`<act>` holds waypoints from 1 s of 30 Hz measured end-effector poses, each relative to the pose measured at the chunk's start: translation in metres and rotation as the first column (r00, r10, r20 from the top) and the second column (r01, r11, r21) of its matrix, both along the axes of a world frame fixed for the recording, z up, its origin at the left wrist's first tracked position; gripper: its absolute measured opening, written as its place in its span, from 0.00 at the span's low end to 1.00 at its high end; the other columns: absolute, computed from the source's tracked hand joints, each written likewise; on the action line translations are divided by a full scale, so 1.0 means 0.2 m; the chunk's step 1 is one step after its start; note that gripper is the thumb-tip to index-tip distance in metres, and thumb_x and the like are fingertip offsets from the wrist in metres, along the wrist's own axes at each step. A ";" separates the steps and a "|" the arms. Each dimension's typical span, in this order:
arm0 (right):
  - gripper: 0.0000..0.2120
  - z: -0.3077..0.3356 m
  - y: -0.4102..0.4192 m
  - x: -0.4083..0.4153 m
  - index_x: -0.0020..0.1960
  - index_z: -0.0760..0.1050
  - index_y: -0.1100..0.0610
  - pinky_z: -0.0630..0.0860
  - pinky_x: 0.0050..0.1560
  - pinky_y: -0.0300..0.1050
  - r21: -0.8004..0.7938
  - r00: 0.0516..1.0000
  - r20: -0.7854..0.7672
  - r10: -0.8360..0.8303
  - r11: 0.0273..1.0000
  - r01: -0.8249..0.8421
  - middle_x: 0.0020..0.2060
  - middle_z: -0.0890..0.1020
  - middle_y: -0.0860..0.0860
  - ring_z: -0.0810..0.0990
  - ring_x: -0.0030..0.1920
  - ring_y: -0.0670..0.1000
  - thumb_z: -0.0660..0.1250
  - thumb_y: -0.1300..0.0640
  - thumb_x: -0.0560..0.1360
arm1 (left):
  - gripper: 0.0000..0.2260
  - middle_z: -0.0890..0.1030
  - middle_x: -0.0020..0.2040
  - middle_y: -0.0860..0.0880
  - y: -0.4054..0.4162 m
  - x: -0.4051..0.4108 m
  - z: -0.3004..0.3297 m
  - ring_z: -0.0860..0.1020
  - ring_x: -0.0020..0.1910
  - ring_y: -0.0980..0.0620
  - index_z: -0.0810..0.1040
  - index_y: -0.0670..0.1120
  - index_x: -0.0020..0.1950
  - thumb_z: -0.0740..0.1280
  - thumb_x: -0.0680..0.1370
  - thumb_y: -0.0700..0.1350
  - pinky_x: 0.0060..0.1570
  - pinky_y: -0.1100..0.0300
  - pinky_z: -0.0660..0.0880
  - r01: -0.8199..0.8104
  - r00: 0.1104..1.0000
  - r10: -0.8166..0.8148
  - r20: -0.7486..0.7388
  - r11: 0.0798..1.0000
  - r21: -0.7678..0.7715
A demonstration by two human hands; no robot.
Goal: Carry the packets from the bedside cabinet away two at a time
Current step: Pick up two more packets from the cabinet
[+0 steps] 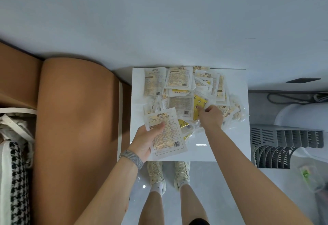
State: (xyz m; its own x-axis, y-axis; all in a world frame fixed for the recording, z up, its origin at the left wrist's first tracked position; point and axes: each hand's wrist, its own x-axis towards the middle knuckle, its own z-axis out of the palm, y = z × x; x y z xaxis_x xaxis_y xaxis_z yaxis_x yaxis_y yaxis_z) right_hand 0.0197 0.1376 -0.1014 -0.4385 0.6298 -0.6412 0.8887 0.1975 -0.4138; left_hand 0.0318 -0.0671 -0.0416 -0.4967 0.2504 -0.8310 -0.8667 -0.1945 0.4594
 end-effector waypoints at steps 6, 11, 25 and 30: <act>0.11 0.24 0.07 0.12 0.40 0.66 0.59 0.63 0.31 0.42 0.005 0.972 -0.223 -0.075 0.997 0.078 0.32 0.70 0.51 0.66 0.33 0.50 0.60 0.56 0.79 | 0.12 0.84 0.54 0.42 0.04 -0.03 0.02 0.83 0.54 0.43 0.80 0.42 0.57 0.69 0.75 0.41 0.51 0.50 0.81 0.033 0.999 -0.033 -0.021 0.999 0.012; 0.14 0.41 0.09 0.29 0.49 0.68 0.63 0.76 0.40 0.55 -0.250 0.922 -0.384 -0.054 0.967 -0.047 0.42 0.75 0.67 0.75 0.37 0.61 0.64 0.51 0.76 | 0.09 0.85 0.52 0.43 0.09 -0.01 0.04 0.83 0.53 0.45 0.84 0.43 0.52 0.73 0.73 0.41 0.54 0.51 0.80 0.106 0.994 -0.101 -0.037 0.979 0.175; 0.13 0.31 -0.06 -0.05 0.58 0.75 0.53 0.73 0.47 0.37 -0.080 0.926 -0.326 0.189 0.971 -0.226 0.47 0.79 0.42 0.78 0.42 0.42 0.70 0.50 0.75 | 0.20 0.83 0.56 0.41 -0.10 0.00 0.03 0.83 0.52 0.44 0.78 0.41 0.62 0.69 0.71 0.45 0.47 0.50 0.81 -0.050 0.999 0.049 0.011 0.999 0.005; 0.37 0.16 -0.14 -0.46 0.72 0.63 0.61 0.67 0.65 0.51 0.136 0.912 -0.165 0.375 0.925 -0.355 0.67 0.70 0.55 0.67 0.69 0.56 0.67 0.39 0.73 | 0.18 0.83 0.56 0.42 -0.16 0.00 0.02 0.83 0.53 0.45 0.79 0.43 0.60 0.69 0.71 0.45 0.46 0.51 0.81 -0.111 0.994 0.111 -0.001 0.994 -0.022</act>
